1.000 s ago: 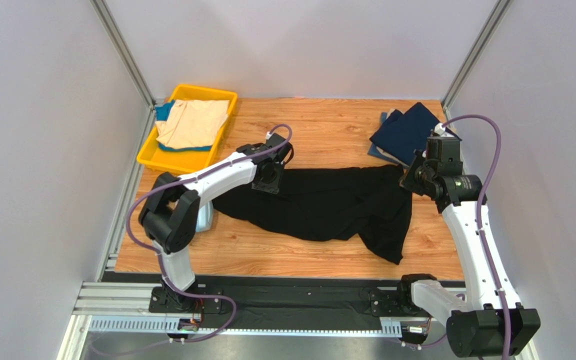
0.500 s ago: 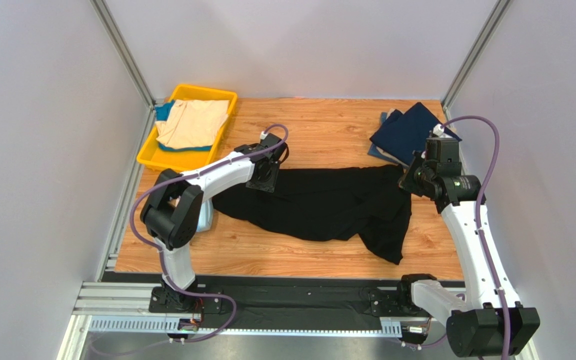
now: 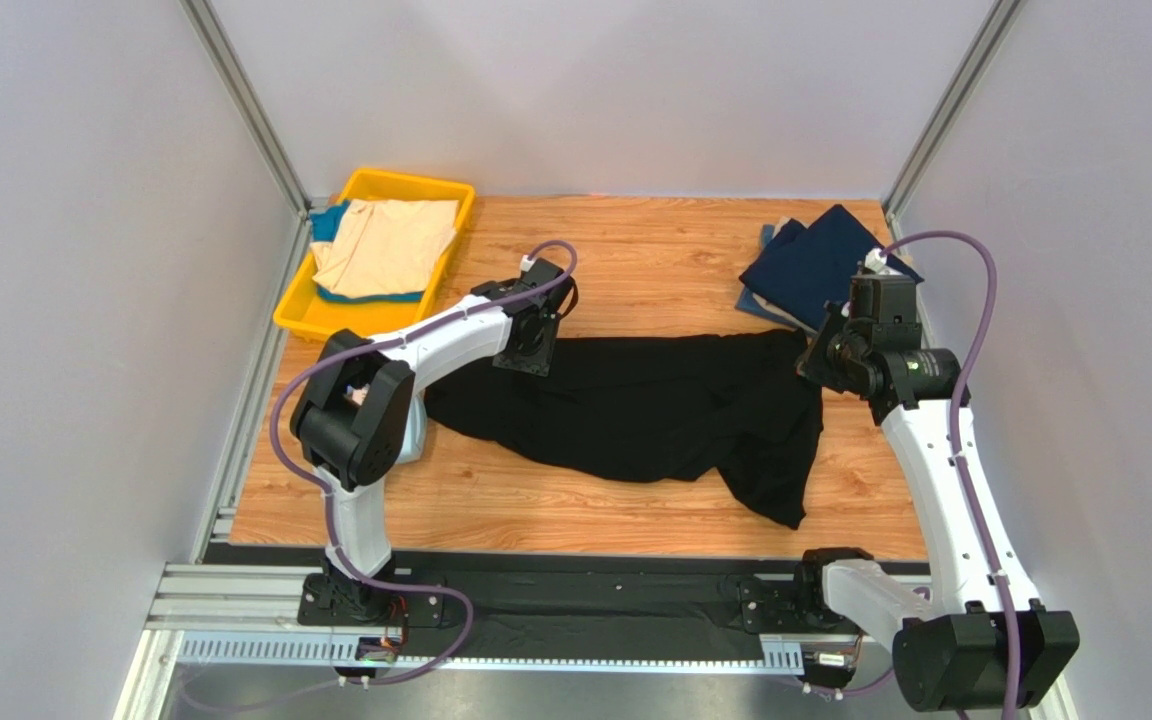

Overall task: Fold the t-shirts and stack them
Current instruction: Fold the other side of the tshirt into a rectangle

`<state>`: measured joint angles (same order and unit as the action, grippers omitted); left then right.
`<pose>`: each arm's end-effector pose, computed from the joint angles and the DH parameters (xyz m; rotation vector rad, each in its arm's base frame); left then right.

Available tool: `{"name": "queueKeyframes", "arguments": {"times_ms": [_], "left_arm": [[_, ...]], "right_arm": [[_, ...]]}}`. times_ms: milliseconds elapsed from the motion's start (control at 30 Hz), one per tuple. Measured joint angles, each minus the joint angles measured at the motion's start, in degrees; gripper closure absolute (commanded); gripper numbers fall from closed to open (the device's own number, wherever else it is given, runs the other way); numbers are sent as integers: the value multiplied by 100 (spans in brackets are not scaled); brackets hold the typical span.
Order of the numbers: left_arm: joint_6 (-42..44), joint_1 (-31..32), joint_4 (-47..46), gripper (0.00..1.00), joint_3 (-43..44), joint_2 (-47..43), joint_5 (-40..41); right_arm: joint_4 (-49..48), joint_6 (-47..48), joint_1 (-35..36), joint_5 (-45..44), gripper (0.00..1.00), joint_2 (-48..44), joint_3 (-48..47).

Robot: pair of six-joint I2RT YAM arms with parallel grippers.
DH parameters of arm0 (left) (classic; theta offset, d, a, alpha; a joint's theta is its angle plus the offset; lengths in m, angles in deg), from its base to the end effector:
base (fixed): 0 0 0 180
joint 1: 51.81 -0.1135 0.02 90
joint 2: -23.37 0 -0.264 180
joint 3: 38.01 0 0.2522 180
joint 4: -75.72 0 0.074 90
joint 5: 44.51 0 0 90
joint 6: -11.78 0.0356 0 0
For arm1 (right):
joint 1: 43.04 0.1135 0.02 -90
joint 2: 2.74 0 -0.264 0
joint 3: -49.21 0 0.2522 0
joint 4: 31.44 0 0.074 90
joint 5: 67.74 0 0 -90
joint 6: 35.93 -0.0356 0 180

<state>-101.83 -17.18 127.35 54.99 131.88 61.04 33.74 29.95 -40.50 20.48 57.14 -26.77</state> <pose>0.3254 -0.2131 0.1966 0.1826 2.6581 0.0556 0.2015 0.0078 0.3290 0.4696 2.3886 0.1726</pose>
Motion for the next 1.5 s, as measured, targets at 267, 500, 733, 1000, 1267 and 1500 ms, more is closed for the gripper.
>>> {"name": "queueKeyframes", "arguments": {"times_ms": [267, 500, 733, 1000, 1267, 1500], "left_arm": [[-2, -33, -7, 60, 0, 146, -44], [-15, -35, -61, 100, -11, 201, -85], [-26, -33, -153, 100, -234, 85, -125], [-199, -33, 234, 100, -807, -1364, -11], [-629, -33, 881, 100, -1541, -3276, 162], [-1349, -33, 2022, 100, -2302, -5270, 83]], "right_arm": [[0, 0, 0, 0, 100, 22, 2], [0, 0, 0, -2, 100, 28, 2], [2, 0, 0, -15, 100, 24, 2], [20, -7, 0, 2, 100, -28, 2], [282, -98, 0, 50, 100, -581, 2], [916, -267, 0, 289, 100, -1541, 2]]}}
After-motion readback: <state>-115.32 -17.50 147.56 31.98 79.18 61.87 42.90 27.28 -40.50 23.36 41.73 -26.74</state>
